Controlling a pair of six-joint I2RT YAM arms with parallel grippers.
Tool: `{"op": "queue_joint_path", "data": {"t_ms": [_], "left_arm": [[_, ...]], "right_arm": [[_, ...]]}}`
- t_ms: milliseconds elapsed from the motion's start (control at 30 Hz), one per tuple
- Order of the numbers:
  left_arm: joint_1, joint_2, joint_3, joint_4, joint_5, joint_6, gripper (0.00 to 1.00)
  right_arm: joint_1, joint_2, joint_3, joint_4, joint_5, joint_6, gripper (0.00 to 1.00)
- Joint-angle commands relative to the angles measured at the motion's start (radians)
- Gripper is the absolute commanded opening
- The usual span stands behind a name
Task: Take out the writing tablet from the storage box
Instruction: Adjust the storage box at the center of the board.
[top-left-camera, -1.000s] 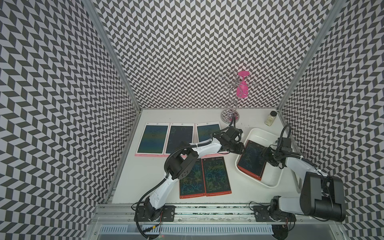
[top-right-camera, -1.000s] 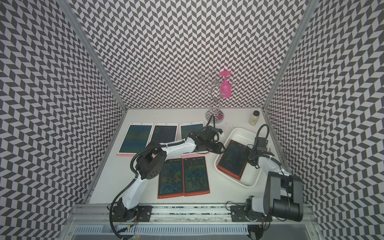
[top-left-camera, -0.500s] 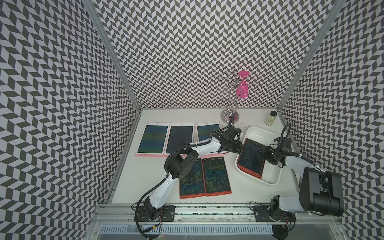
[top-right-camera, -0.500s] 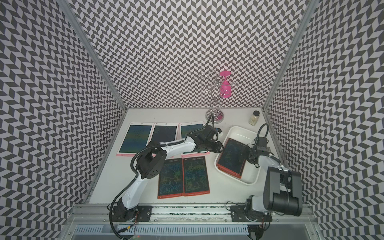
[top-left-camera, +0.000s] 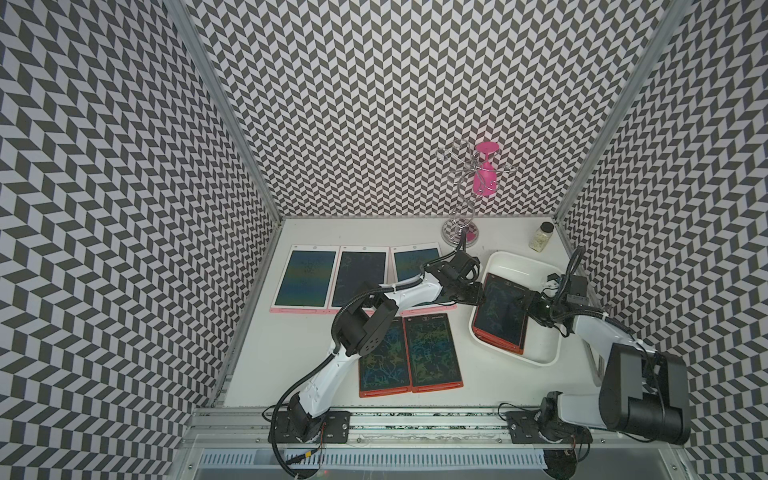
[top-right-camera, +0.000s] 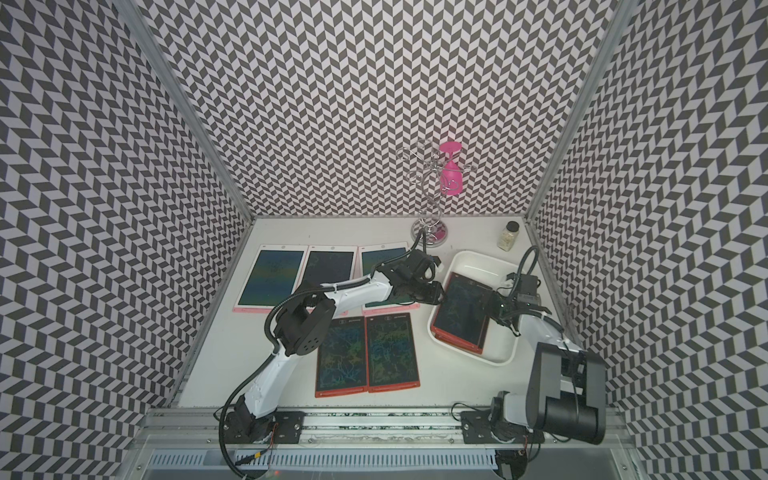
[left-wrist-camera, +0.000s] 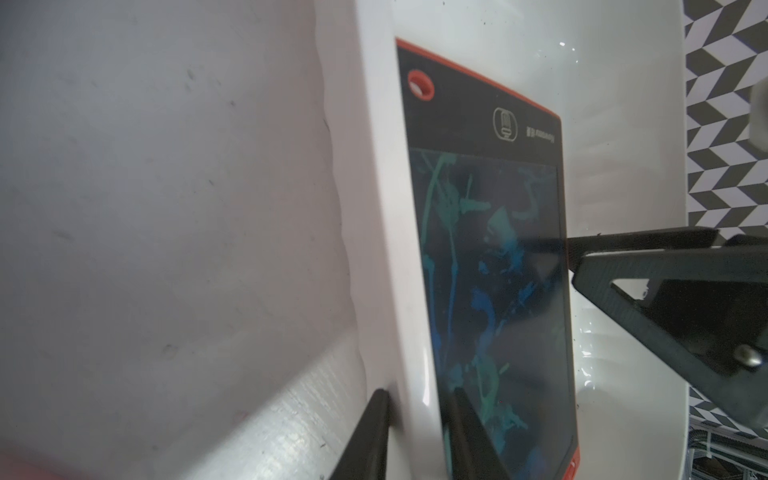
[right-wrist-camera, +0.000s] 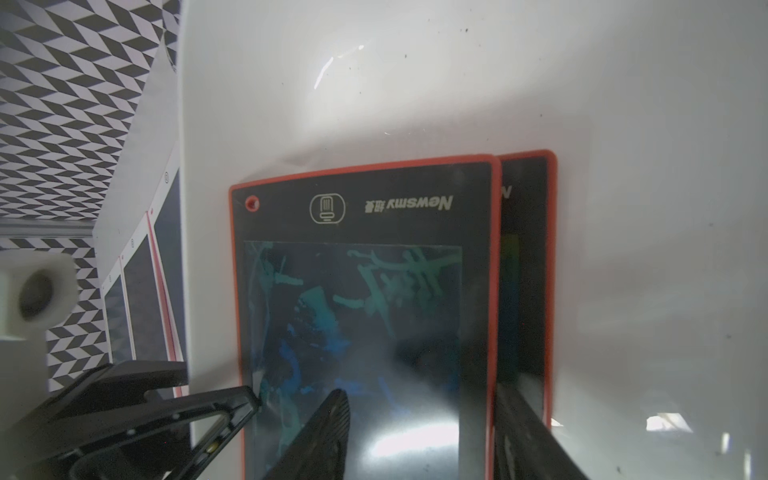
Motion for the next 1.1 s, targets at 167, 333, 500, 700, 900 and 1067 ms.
{"op": "queue_joint_path", "data": {"t_ms": [167, 333, 500, 700, 900, 1067], "left_arm": [[-0.045, 0.045, 0.042, 0.041, 0.076, -0.019, 0.26], [-0.045, 0.053, 0.043, 0.050, 0.079, -0.029, 0.26], [-0.046, 0.061, 0.051, 0.048, 0.085, -0.034, 0.26], [-0.048, 0.055, 0.051, 0.055, 0.089, -0.042, 0.26], [-0.048, 0.039, 0.036, 0.069, 0.083, -0.057, 0.26], [-0.048, 0.029, 0.031, 0.083, 0.079, -0.068, 0.27]], "right_arm": [[0.006, -0.055, -0.030, 0.080, -0.255, -0.002, 0.52], [-0.009, -0.091, -0.052, 0.099, -0.286, 0.002, 0.52], [-0.010, -0.128, -0.082, 0.144, -0.320, 0.024, 0.50], [-0.014, -0.139, -0.089, 0.146, -0.326, 0.027, 0.48], [-0.016, -0.151, -0.066, 0.048, -0.217, 0.014, 0.44], [-0.021, -0.147, -0.044, -0.077, -0.097, -0.001, 0.34]]}}
